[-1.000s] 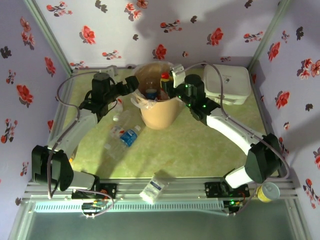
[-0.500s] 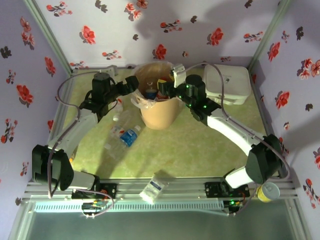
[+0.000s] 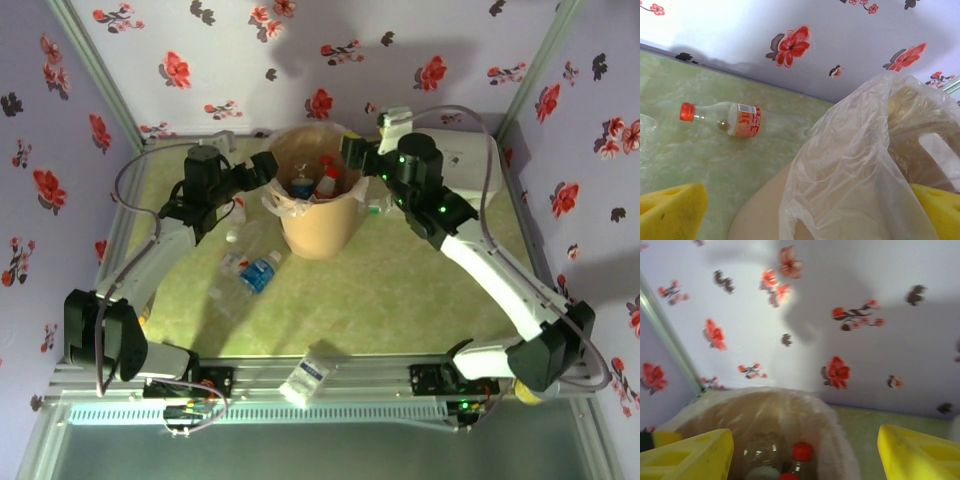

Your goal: Put the plastic bottles in the bin

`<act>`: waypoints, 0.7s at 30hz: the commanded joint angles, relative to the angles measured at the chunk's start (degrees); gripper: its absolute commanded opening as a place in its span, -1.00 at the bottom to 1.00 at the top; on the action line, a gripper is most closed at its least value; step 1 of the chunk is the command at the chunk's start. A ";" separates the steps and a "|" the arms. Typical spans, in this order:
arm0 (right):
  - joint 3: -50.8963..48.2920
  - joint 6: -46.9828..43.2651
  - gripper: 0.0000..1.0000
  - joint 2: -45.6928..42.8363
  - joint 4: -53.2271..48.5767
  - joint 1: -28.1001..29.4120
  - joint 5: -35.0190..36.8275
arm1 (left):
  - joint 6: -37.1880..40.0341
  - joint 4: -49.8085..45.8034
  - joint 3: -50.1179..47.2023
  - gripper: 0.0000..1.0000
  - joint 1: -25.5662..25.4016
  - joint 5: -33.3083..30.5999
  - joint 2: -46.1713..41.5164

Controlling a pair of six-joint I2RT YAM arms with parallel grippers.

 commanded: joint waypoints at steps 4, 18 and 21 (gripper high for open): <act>0.45 12.48 0.51 -1.83 -11.35 -5.33 12.41 | 0.36 0.20 -0.75 0.98 -0.12 0.71 0.80; -1.04 -6.10 0.54 6.44 -25.23 -19.21 -2.59 | 1.40 -1.00 -0.05 0.98 -0.07 1.11 0.03; 2.08 -14.51 0.67 12.32 -28.90 -21.72 -13.81 | 1.35 -1.02 0.21 0.98 -0.13 1.08 0.14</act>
